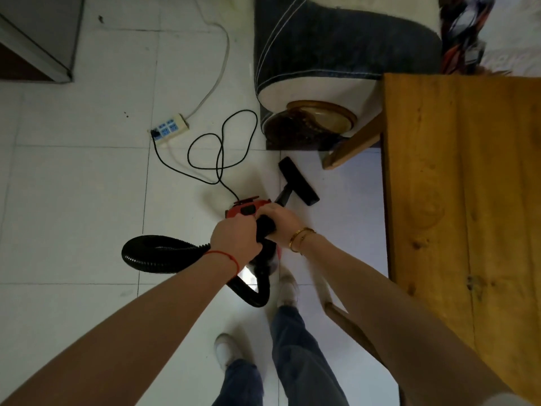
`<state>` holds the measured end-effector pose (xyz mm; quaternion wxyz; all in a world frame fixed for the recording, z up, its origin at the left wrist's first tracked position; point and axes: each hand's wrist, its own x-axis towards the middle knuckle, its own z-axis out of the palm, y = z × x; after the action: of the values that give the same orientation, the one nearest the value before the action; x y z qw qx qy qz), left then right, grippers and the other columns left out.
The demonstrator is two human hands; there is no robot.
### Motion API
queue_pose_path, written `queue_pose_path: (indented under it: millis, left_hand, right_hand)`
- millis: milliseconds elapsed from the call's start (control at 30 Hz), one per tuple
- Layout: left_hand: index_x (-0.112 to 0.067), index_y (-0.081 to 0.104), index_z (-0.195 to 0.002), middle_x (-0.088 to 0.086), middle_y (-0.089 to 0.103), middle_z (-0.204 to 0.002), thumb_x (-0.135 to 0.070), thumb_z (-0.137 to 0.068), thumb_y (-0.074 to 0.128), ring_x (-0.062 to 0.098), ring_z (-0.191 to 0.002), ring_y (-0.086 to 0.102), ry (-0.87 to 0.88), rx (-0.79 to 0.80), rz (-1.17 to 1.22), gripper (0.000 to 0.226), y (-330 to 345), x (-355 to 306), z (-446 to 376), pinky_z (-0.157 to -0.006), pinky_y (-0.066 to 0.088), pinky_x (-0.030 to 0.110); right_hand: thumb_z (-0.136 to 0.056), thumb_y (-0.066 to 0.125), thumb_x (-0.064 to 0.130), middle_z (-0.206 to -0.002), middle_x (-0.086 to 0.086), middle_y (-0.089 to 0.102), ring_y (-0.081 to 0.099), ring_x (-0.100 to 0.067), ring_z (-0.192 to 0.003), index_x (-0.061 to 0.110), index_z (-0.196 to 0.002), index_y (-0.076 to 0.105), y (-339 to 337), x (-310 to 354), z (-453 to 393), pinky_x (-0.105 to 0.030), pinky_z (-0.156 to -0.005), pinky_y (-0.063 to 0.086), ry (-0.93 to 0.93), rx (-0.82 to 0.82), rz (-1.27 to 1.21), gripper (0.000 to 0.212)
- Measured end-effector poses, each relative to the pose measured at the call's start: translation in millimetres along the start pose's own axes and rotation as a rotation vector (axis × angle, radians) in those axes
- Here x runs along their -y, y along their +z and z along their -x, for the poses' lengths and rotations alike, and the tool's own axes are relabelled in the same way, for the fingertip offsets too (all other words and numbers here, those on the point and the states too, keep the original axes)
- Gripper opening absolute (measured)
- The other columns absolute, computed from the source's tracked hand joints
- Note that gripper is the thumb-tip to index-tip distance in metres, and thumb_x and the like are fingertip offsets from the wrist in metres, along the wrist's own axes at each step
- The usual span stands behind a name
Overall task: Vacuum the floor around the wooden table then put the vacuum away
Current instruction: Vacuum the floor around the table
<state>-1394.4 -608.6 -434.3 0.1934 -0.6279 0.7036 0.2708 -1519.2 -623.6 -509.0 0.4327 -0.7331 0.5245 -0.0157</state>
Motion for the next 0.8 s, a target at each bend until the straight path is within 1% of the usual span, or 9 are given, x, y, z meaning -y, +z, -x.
queue_pose_path:
  millis: [67,133,267,367,467,600,633,733,800]
  left_hand:
    - [-0.016,0.060,-0.102,-0.002,0.052,-0.080,-0.025,-0.085,0.060,0.016,-0.067,0.053,0.021,-0.015,-0.013,0.020,-12.3,-8.3,-16.5,-0.064,0.045,0.025]
    - [-0.017,0.060,-0.104,0.000,0.056,-0.084,-0.026,-0.084,0.060,0.018,-0.071,0.056,0.045,-0.022,-0.019,0.022,-21.4,-17.5,-30.4,-0.066,0.046,0.026]
    - [-0.017,0.062,-0.100,-0.002,0.056,-0.080,-0.027,-0.083,0.060,0.015,-0.066,0.054,0.045,0.007,0.011,0.020,-29.6,-32.4,-48.7,-0.065,0.048,0.026]
    - [-0.018,0.061,-0.100,-0.004,0.055,-0.075,-0.028,-0.082,0.061,0.015,-0.063,0.054,0.037,0.033,0.032,0.020,-29.5,-34.3,-49.7,-0.064,0.050,0.026]
    - [-0.019,0.060,-0.104,-0.002,0.056,-0.079,-0.028,-0.084,0.060,0.015,-0.065,0.055,0.056,0.038,-0.001,0.022,-32.2,-28.3,-46.8,-0.063,0.049,0.025]
    - [-0.017,0.060,-0.106,0.002,0.062,-0.093,-0.028,-0.085,0.060,0.019,-0.078,0.063,0.127,0.040,-0.085,0.024,-34.1,-15.5,-45.6,-0.070,0.051,0.028]
    - [-0.017,0.060,-0.106,0.003,0.063,-0.094,-0.028,-0.085,0.060,0.020,-0.079,0.063,0.138,0.045,-0.088,0.024,-32.6,-11.6,-44.2,-0.070,0.051,0.028]
    - [-0.017,0.061,-0.105,0.003,0.063,-0.092,-0.027,-0.083,0.061,0.019,-0.077,0.062,0.183,0.048,-0.100,0.024,-24.0,4.3,-35.5,-0.071,0.052,0.028]
    - [-0.016,0.061,-0.103,0.002,0.062,-0.091,-0.027,-0.082,0.062,0.019,-0.077,0.062,0.210,0.066,-0.111,0.024,-17.8,18.8,-25.8,-0.071,0.052,0.028]
  right_hand:
    - [-0.079,0.067,0.010,-0.105,-0.008,0.062,0.060,-0.024,-0.095,0.011,-0.095,0.064,-13.4,-9.1,-7.9,-0.040,-0.087,0.051,0.025,-0.032,-0.037,0.016]
    - [-0.078,0.068,0.010,-0.105,-0.009,0.062,0.059,-0.025,-0.096,0.013,-0.096,0.063,-26.8,-18.6,-12.8,-0.041,-0.088,0.050,0.061,-0.042,-0.058,0.019]
    - [-0.078,0.069,0.010,-0.107,-0.009,0.062,0.058,-0.025,-0.100,0.014,-0.099,0.064,-49.7,-33.3,-16.5,-0.035,-0.093,0.047,0.071,0.003,-0.062,0.022]
    - [-0.079,0.068,0.008,-0.105,-0.010,0.062,0.057,-0.024,-0.098,0.011,-0.097,0.064,-55.0,-32.6,-14.8,-0.030,-0.090,0.044,0.065,0.021,-0.056,0.019]
    - [-0.080,0.066,0.007,-0.102,-0.011,0.062,0.057,-0.024,-0.097,0.009,-0.096,0.064,-49.7,-24.0,-12.7,-0.030,-0.091,0.045,0.070,-0.033,-0.084,0.016]
    - [-0.080,0.065,0.006,-0.105,-0.013,0.062,0.058,-0.026,-0.098,0.008,-0.100,0.063,-37.7,-12.9,-10.6,-0.034,-0.093,0.046,0.133,-0.090,-0.133,0.020]
    - [-0.080,0.065,0.007,-0.106,-0.013,0.061,0.058,-0.027,-0.098,0.009,-0.101,0.063,-34.5,-9.6,-9.3,-0.035,-0.093,0.046,0.149,-0.093,-0.134,0.021]
    - [-0.080,0.066,0.005,-0.109,-0.011,0.061,0.057,-0.026,-0.100,0.007,-0.102,0.062,-19.1,4.1,-3.7,-0.032,-0.091,0.045,0.170,-0.091,-0.131,0.023]
    - [-0.078,0.067,0.005,-0.107,-0.011,0.061,0.057,-0.026,-0.099,0.006,-0.101,0.063,-3.0,15.8,0.6,-0.035,-0.093,0.045,0.184,-0.101,-0.145,0.023]
